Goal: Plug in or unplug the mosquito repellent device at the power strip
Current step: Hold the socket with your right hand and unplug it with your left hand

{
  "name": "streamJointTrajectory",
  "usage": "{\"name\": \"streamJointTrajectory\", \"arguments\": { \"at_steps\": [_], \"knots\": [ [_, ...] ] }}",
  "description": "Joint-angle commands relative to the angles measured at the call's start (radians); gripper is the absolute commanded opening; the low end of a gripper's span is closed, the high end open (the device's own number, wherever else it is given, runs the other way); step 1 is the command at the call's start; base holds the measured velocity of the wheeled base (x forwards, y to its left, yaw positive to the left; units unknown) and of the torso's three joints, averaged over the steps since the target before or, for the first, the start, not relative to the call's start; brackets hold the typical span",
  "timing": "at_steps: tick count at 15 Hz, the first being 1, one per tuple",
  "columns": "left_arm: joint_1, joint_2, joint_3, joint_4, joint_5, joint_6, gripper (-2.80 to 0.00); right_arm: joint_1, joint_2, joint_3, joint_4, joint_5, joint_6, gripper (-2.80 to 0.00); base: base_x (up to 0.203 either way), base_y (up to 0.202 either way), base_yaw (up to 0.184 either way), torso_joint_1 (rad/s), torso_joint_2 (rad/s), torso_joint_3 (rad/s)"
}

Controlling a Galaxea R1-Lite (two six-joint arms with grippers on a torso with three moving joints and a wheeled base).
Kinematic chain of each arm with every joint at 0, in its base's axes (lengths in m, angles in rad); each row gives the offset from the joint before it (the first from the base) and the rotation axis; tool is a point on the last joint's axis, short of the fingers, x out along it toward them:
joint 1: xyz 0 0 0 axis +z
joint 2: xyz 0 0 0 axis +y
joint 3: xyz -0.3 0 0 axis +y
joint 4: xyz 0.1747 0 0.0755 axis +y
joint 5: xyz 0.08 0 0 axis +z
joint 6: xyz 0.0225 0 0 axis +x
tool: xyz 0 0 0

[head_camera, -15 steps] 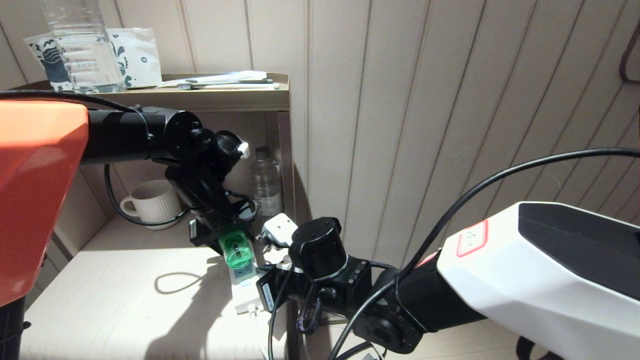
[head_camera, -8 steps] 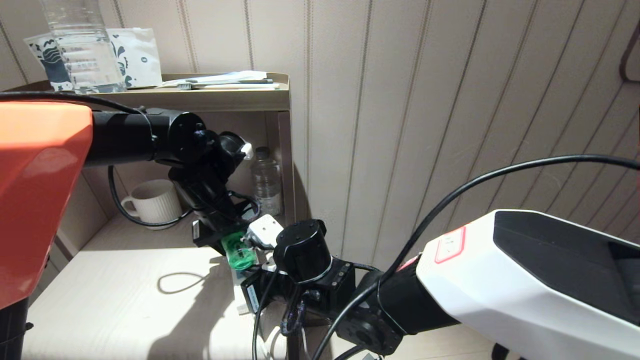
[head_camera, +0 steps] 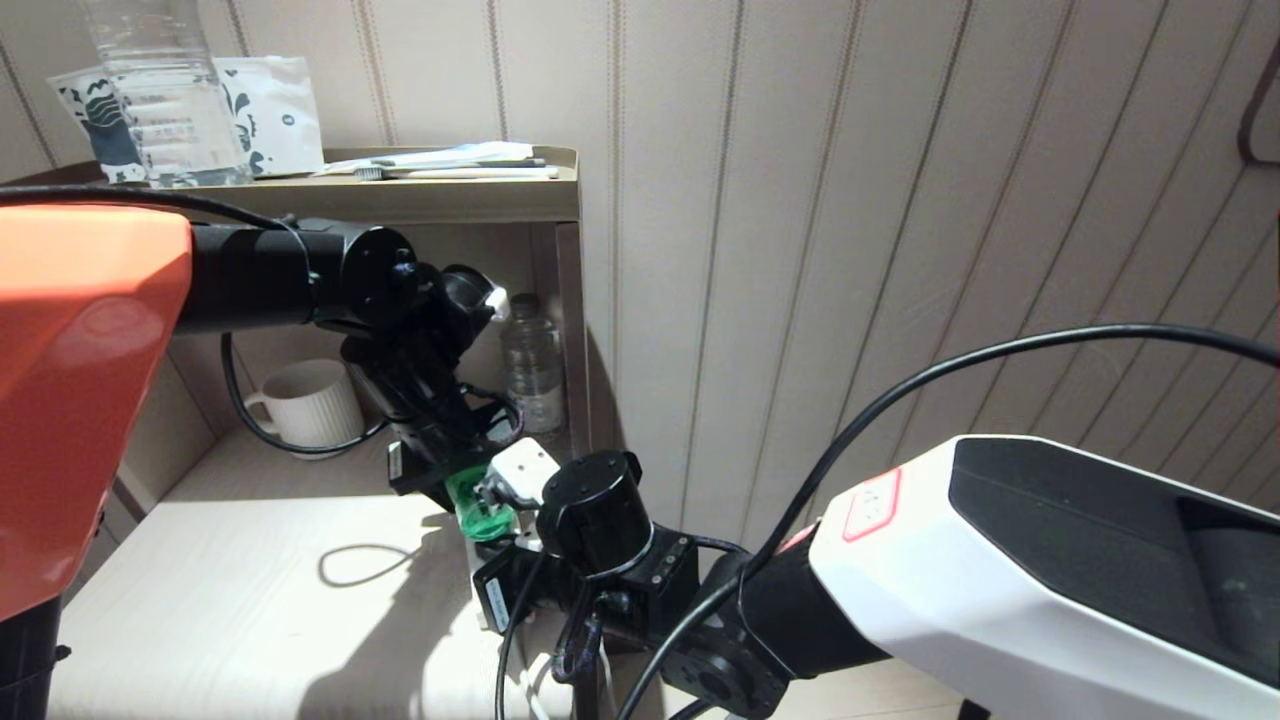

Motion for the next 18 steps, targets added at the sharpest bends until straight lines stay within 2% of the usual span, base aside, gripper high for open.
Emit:
{"name": "streamJointTrajectory", "arguments": {
  "at_steps": [1, 7, 18],
  "knots": [
    [0.000, 0.001, -0.001, 0.006, 0.001, -0.005, -2.80, 0.000, 0.009, 0.012, 0.004, 0.001, 0.001, -2.80, 0.000, 0.000, 0.000, 0.000, 0.00, 0.000],
    [0.000, -0.005, -0.006, -0.034, 0.007, 0.000, -2.80, -0.003, 0.074, 0.027, -0.005, 0.002, 0.023, -2.80, 0.000, 0.000, 0.000, 0.000, 0.00, 0.000],
    [0.001, -0.051, -0.006, -0.032, 0.007, 0.000, -2.80, -0.005, 0.085, 0.025, -0.036, 0.002, 0.022, -2.80, 0.000, 0.000, 0.000, 0.000, 0.00, 0.000]
  ]
}}
